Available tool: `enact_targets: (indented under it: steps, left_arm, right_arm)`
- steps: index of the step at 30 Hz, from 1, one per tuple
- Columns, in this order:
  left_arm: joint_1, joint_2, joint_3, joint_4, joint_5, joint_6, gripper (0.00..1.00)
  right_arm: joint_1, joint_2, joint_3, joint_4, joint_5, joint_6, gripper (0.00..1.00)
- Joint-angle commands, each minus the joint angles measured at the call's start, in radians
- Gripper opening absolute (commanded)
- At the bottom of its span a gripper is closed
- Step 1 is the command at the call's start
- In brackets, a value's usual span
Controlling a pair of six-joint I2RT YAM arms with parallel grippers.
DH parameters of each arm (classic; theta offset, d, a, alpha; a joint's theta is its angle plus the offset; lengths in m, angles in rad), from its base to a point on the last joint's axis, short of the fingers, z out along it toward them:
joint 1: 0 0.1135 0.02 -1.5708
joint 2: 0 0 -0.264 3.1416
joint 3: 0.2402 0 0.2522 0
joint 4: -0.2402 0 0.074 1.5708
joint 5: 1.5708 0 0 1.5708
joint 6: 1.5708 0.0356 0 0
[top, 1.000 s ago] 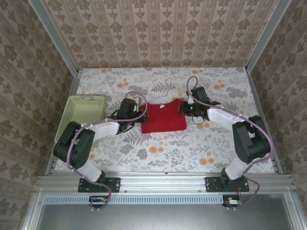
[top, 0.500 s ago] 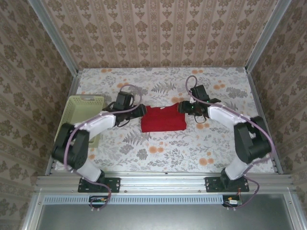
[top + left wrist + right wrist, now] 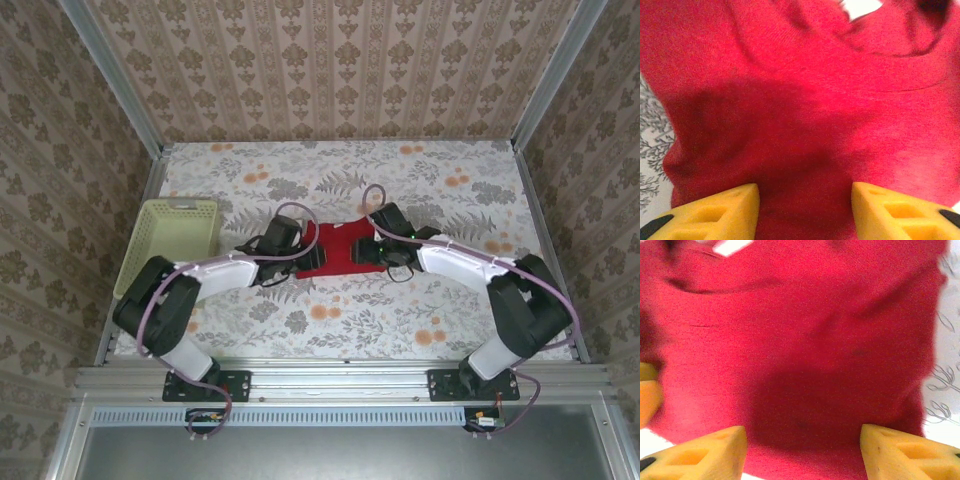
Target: Fold the inside-out t-shirt
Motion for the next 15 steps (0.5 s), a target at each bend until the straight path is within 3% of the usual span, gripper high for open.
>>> enact_targets:
  steps: [1, 5, 8, 12, 15]
  left_arm:
    - [0.02, 0.035, -0.04, 0.123, 0.023, -0.03, 0.51]
    - [0.03, 0.016, -0.103, 0.15, 0.033, -0.044, 0.51]
    - [0.029, -0.078, -0.099, 0.072, 0.019, -0.026, 0.53]
    - [0.054, -0.223, -0.034, -0.114, -0.043, 0.041, 0.59]
    - [0.126, -0.315, -0.026, -0.178, -0.052, 0.069, 0.62]
  right_arm:
    - [-0.052, 0.026, -0.069, 0.066, 0.023, 0.049, 0.62]
    - [-0.086, 0.004, -0.107, 0.058, 0.024, 0.027, 0.62]
    - [-0.082, -0.064, -0.091, -0.007, 0.052, -0.007, 0.63]
    - [-0.002, -0.139, 0.005, -0.144, 0.175, -0.055, 0.67]
    - [0.085, -0.111, 0.097, -0.226, 0.24, -0.047, 0.77]
